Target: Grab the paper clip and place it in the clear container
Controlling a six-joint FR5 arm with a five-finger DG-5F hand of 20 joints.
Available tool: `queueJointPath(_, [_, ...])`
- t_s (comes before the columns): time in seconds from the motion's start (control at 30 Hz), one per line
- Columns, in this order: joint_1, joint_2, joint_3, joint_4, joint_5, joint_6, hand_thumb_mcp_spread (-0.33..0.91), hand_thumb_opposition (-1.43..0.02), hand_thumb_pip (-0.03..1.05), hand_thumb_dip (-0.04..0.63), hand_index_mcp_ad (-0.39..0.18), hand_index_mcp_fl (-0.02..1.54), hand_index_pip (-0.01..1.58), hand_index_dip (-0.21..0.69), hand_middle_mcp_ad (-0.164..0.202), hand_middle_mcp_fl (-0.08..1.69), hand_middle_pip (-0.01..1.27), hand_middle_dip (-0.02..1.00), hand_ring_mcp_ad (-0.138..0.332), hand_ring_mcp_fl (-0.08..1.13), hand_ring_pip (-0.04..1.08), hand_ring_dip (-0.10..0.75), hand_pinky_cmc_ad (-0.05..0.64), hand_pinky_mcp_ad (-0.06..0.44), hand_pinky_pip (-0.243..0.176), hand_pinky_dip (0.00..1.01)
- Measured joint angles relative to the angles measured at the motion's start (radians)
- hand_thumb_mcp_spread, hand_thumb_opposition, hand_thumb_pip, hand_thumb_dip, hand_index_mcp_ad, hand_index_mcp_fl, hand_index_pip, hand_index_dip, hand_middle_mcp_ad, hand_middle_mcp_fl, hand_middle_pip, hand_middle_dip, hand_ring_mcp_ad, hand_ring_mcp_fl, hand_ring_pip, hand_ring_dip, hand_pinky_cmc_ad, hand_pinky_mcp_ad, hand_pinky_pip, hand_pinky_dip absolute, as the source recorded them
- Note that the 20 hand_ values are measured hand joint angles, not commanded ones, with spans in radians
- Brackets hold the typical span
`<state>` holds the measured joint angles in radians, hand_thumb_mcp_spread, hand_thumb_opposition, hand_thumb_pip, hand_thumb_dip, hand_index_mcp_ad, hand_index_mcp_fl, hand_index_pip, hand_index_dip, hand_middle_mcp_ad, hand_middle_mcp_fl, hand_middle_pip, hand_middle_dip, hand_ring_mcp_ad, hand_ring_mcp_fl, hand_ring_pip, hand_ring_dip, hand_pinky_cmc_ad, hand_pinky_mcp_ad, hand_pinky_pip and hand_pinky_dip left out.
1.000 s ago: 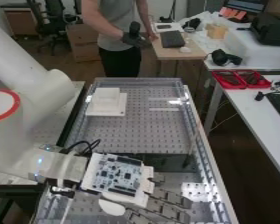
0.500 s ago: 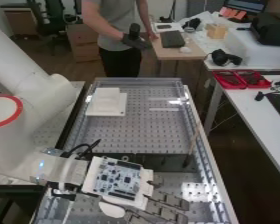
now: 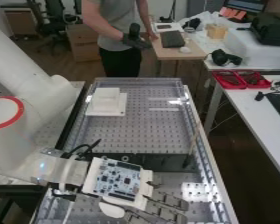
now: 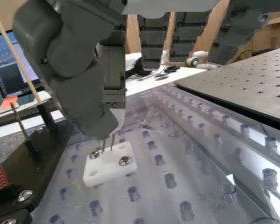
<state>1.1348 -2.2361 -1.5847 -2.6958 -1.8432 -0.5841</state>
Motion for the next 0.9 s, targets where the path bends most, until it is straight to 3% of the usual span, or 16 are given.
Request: queueJointPath(0.9, [0.000,0.004,-0.018,0.013,0.015,0.016,0.47,-0.86,0.76,0.302,-0.155,0.24,1.53,0.126,0.061,0.04,0.14,0.19,0.087,0.00,0.09,0.073,0.251,0.211,-0.059,0.19])
